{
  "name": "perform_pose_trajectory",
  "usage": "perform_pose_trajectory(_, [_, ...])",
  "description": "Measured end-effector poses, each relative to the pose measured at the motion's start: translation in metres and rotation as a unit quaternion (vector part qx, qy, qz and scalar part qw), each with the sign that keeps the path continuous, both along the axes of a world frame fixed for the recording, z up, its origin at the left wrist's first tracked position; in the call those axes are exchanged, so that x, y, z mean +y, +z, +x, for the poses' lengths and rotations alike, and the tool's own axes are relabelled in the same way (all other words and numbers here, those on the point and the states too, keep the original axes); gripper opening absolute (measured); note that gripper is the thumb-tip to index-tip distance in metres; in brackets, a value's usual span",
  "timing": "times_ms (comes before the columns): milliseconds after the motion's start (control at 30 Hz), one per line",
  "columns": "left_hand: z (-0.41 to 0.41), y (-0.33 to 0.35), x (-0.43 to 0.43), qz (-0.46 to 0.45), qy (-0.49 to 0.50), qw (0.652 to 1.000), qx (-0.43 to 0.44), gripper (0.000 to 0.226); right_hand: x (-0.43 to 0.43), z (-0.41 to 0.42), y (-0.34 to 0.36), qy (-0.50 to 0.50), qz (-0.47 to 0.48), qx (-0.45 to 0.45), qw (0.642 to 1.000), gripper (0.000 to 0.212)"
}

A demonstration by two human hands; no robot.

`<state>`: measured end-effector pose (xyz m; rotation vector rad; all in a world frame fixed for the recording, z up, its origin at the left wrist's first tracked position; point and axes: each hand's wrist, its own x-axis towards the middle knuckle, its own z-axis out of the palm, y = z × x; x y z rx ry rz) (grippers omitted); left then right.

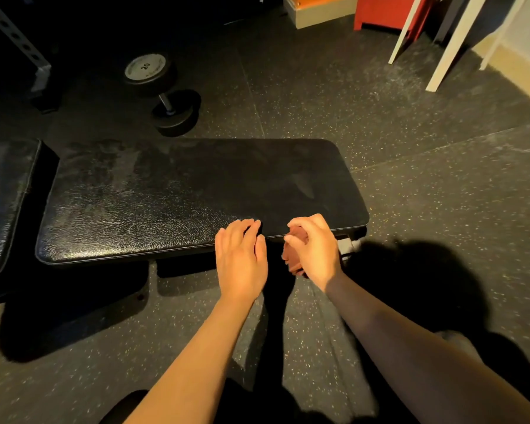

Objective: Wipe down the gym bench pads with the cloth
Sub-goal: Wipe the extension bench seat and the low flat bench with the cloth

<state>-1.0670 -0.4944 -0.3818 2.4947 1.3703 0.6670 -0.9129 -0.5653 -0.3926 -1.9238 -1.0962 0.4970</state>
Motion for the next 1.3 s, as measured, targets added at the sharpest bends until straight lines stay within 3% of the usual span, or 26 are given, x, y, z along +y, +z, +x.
perform_pose_trajectory(233, [0.054, -0.011, -0.004, -0.029, -0.091, 0.995, 0.002, 0.039, 0.000, 0.013, -0.014, 0.046, 0.019, -0.050, 0.998, 0.014])
perform_pose_trajectory(400, [0.076, -0.024, -0.009, -0.006, -0.055, 0.998, 0.023, 0.037, -0.020, 0.053, -0.019, -0.027, -0.024, -0.050, 0.998, 0.013])
perform_pose_trajectory(533, [0.081, -0.028, -0.009, -0.005, -0.028, 0.999, 0.037, 0.038, -0.032, 0.091, -0.026, -0.130, -0.113, -0.037, 0.984, 0.021])
perform_pose_trajectory(767, [0.115, -0.029, -0.017, -0.045, -0.046, 0.997, 0.049, 0.040, -0.030, 0.055, -0.017, -0.026, -0.015, -0.045, 0.999, 0.017])
perform_pose_trajectory(867, [0.115, -0.034, -0.017, -0.032, -0.044, 0.996, 0.068, 0.038, -0.032, 0.068, -0.025, -0.066, -0.008, -0.019, 0.998, 0.017])
perform_pose_trajectory(1033, [0.111, -0.036, -0.016, -0.031, -0.052, 0.995, 0.083, 0.037, -0.036, 0.114, -0.043, -0.189, -0.126, 0.003, 0.974, 0.019])
perform_pose_trajectory(1200, [0.113, -0.035, -0.019, -0.037, -0.046, 0.996, 0.072, 0.043, -0.030, 0.095, -0.038, -0.125, -0.082, -0.018, 0.989, 0.025])
perform_pose_trajectory(1300, [0.112, -0.033, -0.020, -0.043, -0.052, 0.995, 0.073, 0.044, -0.031, 0.082, -0.029, -0.087, -0.058, 0.021, 0.994, 0.030])
